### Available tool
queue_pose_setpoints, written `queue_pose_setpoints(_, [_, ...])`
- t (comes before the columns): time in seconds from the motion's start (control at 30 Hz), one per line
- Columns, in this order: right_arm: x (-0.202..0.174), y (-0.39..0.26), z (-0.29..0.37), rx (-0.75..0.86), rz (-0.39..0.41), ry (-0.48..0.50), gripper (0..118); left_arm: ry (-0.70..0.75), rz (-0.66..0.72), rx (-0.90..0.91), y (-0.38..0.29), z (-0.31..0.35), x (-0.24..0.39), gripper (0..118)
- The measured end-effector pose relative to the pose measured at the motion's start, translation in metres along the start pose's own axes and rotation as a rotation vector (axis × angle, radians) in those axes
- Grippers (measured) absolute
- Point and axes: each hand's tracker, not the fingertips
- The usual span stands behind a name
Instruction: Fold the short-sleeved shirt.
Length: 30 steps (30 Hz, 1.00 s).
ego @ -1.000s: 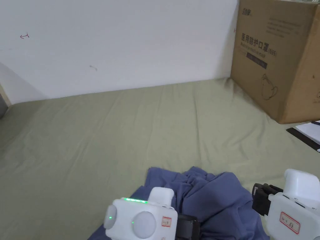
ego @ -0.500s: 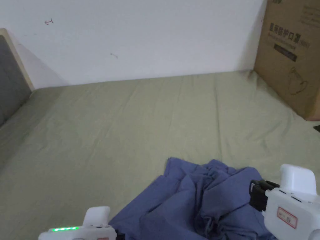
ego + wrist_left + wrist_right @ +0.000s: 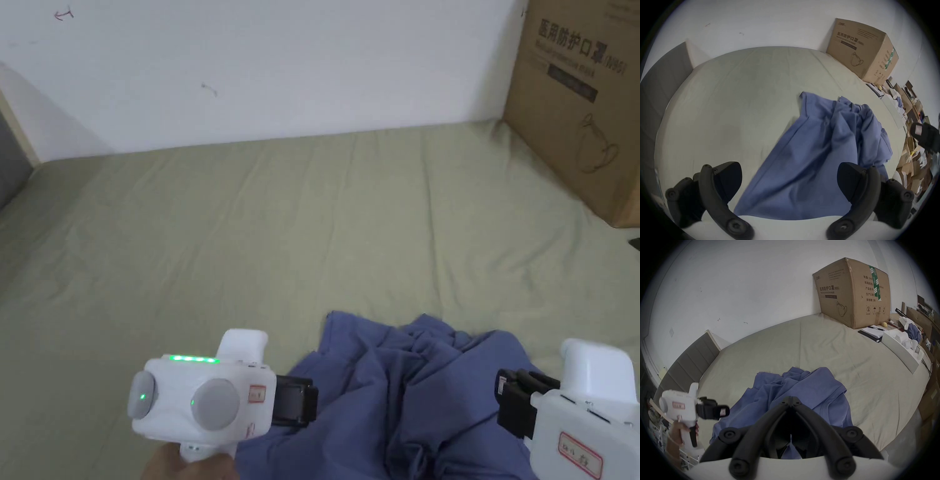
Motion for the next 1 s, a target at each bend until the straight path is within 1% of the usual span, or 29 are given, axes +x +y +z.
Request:
queue_pose_setpoints(0.1, [0.002,0.007,-0.008,-0.013,-0.003,-0.012,0,0.014,-0.053,-0.028,0.025,-0.033,0.010,116])
queue_pose_setpoints(0.23, [0.006,0.017,-0.020,-0.023,0.001,-0.022,0,0.018,-0.078,-0.046,0.039,-0.066,0.015,116])
queue_pose_setpoints(0.27, [0.006,0.020,-0.023,-0.026,0.003,-0.024,0,0.013,-0.076,-0.056,0.040,-0.074,0.015,114])
queue_pose_setpoints(0.3, [0.007,0.022,-0.027,-0.028,0.004,-0.025,0,0.009,-0.066,-0.071,0.040,-0.083,0.013,110])
queue_pose_setpoints(0.33, [0.007,0.023,-0.030,-0.029,0.003,-0.024,0,0.005,-0.056,-0.087,0.038,-0.089,0.012,91])
queue_pose_setpoints(0.37, [0.010,0.024,-0.035,-0.034,-0.001,-0.019,0,0.018,-0.050,-0.116,0.034,-0.100,0.011,66])
queue_pose_setpoints(0.4, [0.011,0.025,-0.040,-0.040,-0.005,-0.015,0,0.068,-0.057,-0.111,0.029,-0.104,0.010,60])
queue_pose_setpoints(0.43, [0.011,0.026,-0.043,-0.044,-0.005,-0.010,0,0.007,-0.046,-0.064,0.027,-0.100,0.010,60])
queue_pose_setpoints(0.47, [0.010,0.028,-0.047,-0.049,0.001,-0.003,0,0.019,-0.048,-0.066,0.025,-0.094,0.008,59])
queue_pose_setpoints(0.5, [0.009,0.029,-0.050,-0.053,0.006,0.001,0,0.015,-0.056,-0.055,0.024,-0.091,0.006,55])
queue_pose_setpoints(0.53, [0.009,0.031,-0.052,-0.056,0.006,0.004,0,0.024,-0.072,-0.046,0.022,-0.090,0.006,35])
queue_pose_setpoints(0.57, [0.010,0.034,-0.056,-0.059,0.000,0.014,0,0.087,-0.078,-0.030,0.021,-0.087,0.005,11])
queue_pose_setpoints(0.6, [0.009,0.037,-0.058,-0.059,-0.002,0.018,0,0.124,-0.044,-0.035,0.023,-0.086,0.001,0])
queue_pose_setpoints(0.63, [0.007,0.040,-0.060,-0.057,0.002,0.022,0,0.047,0.010,-0.059,0.023,-0.084,-0.004,0])
queue_pose_setpoints(0.67, [0.006,0.045,-0.064,-0.062,0.018,0.035,0,0.012,0.037,-0.064,0.025,-0.081,-0.009,0])
queue_pose_setpoints(0.7, [0.003,0.051,-0.067,-0.079,0.053,0.051,0,0.008,0.040,-0.055,0.026,-0.077,-0.012,0])
queue_pose_setpoints(0.77, [-0.005,0.063,-0.072,-0.068,0.125,0.042,0,-0.017,0.079,-0.031,0.029,-0.066,-0.017,0])
queue_pose_setpoints(0.87, [-0.016,0.084,-0.087,-0.083,0.194,0.078,2,-0.035,0.090,0.007,0.032,-0.046,-0.020,0])
queue_pose_setpoints(0.9, [-0.029,0.090,-0.088,-0.089,0.216,0.087,3,-0.035,0.088,0.018,0.033,-0.040,-0.021,0])
queue_pose_setpoints(0.97, [-0.040,0.099,-0.098,-0.098,0.276,0.087,3,-0.031,0.081,0.048,0.033,-0.025,-0.022,0])
queue_pose_setpoints(1.0, [-0.043,0.103,-0.103,-0.097,0.280,0.101,3,-0.035,0.082,0.057,0.034,-0.019,-0.023,0])
